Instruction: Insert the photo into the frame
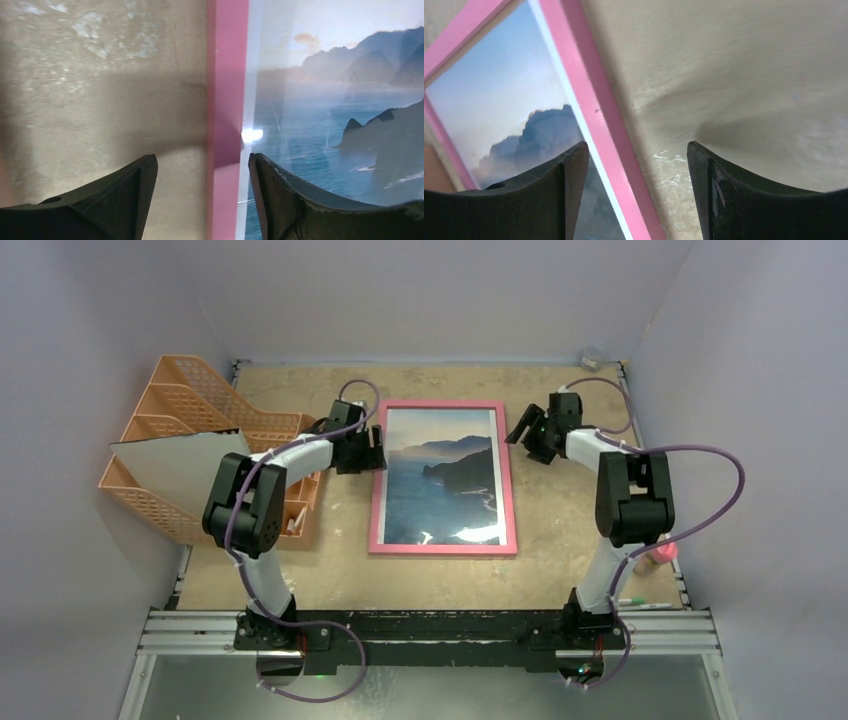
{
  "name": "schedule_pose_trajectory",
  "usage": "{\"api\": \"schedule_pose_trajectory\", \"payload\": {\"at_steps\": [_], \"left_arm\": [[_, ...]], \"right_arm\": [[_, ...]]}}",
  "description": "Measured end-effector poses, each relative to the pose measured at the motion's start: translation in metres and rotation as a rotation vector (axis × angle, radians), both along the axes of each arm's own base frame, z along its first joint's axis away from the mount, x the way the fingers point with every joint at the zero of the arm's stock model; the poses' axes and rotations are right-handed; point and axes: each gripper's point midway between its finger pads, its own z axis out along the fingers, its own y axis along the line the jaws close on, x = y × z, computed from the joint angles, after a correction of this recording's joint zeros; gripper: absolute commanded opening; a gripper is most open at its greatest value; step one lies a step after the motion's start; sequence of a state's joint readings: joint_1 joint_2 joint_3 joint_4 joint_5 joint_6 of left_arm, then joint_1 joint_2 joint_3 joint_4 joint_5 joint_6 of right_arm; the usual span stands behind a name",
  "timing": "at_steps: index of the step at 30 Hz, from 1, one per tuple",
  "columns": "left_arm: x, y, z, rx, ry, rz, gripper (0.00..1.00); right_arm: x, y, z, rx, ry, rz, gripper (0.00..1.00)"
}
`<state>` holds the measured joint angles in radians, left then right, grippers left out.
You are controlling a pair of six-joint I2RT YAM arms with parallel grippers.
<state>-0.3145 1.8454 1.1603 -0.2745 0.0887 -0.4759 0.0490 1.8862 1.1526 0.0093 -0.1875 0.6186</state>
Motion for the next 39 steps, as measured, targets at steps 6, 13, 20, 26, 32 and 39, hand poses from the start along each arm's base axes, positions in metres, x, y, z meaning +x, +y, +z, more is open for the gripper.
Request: {"api": "schedule_pose_trajectory", "payload": {"at_steps": [6, 13, 20, 26, 32, 39], "left_arm": [[0.005, 0.016, 0.025, 0.068, -0.07, 0.034, 0.7], [0.023, 0.028, 0.123, 0.08, -0.298, 0.092, 0.71], [0.01, 0.043, 0.239, 0.081, -0.57, 0.172, 0.75], [-0.028, 0.056, 0.294, 0.06, -0.67, 0.216, 0.78], [-0.071, 0.072, 0.323, 0.012, -0.69, 0.249, 0.87], [-0.129, 0.095, 0.355, -0.015, -0.741, 0.257, 0.9]], "right_arm": [[0.006, -0.033, 0.029, -0.127, -0.008, -0.147, 0.75], [0.005, -0.059, 0.121, -0.218, -0.163, -0.254, 0.76], [-0.033, -0.071, 0.231, -0.221, -0.384, -0.315, 0.84], [-0.1, -0.076, 0.343, -0.18, -0.668, -0.349, 0.99], [-0.15, -0.078, 0.391, -0.166, -0.757, -0.36, 0.99], [-0.185, -0.081, 0.4, -0.175, -0.736, -0.358, 0.99]]}}
